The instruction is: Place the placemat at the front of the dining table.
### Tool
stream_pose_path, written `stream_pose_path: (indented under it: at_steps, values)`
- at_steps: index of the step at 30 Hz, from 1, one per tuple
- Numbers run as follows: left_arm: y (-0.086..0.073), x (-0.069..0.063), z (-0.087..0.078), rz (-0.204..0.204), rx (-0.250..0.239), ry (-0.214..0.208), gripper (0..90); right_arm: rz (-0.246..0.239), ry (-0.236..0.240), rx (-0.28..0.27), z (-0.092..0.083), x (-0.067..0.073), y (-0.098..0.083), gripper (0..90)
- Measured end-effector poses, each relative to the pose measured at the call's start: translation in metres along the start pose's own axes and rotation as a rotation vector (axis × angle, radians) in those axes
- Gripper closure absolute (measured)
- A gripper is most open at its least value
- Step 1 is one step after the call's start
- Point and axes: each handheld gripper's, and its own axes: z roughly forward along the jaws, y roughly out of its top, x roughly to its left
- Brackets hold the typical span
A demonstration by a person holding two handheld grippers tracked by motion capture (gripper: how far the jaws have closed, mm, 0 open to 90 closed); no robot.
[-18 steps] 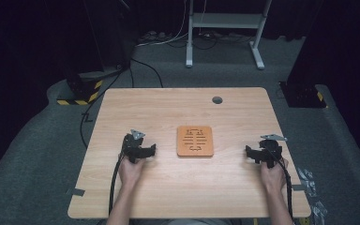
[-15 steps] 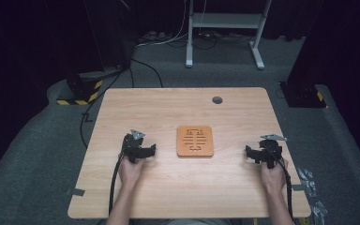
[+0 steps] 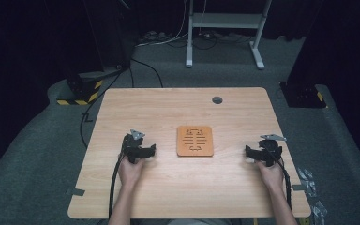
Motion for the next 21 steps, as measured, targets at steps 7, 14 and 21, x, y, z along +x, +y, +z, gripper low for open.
stream_pose_path:
  at_steps: [7,14,21]
  values:
    - [0.0001,-0.0001,0.0,0.0,0.001,0.0,18.7,-0.016,0.022,-0.001,-0.0001,-0.0028,0.0,11.3]
    - [0.0001,-0.0001,0.0,0.0,0.001,0.0,18.6,-0.014,0.007,-0.009,-0.0002,-0.0033,0.0004,15.6]
    - [0.0,-0.0006,0.0,-0.007,0.001,0.0,18.7,0.026,0.05,-0.016,-0.008,-0.0033,0.0033,17.3]
